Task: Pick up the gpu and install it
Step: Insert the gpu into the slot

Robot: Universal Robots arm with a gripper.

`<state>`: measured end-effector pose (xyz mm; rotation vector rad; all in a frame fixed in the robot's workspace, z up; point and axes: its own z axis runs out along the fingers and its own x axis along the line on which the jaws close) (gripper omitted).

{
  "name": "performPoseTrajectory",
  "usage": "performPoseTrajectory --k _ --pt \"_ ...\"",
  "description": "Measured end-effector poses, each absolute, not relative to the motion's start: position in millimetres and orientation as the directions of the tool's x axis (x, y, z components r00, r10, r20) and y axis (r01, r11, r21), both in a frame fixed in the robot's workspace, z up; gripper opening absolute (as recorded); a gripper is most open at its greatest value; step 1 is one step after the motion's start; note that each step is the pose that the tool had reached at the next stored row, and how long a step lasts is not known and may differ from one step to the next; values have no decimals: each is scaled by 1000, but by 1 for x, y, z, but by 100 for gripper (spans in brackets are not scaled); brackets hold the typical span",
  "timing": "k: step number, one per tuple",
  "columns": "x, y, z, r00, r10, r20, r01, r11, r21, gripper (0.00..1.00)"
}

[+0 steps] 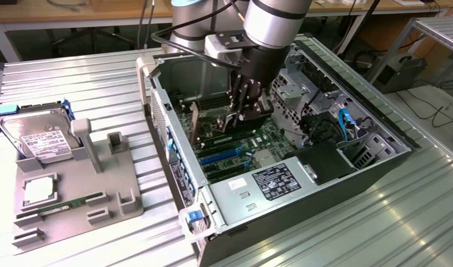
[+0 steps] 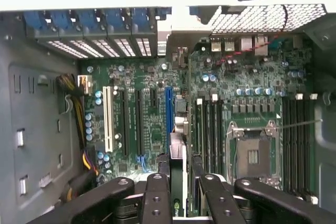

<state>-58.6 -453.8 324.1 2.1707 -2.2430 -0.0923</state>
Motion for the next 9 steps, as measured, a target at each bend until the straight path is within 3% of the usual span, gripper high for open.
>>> performPoseTrajectory --k 9 --pt "-68 -457 313 -15 -999 -28 -999 14 42 26"
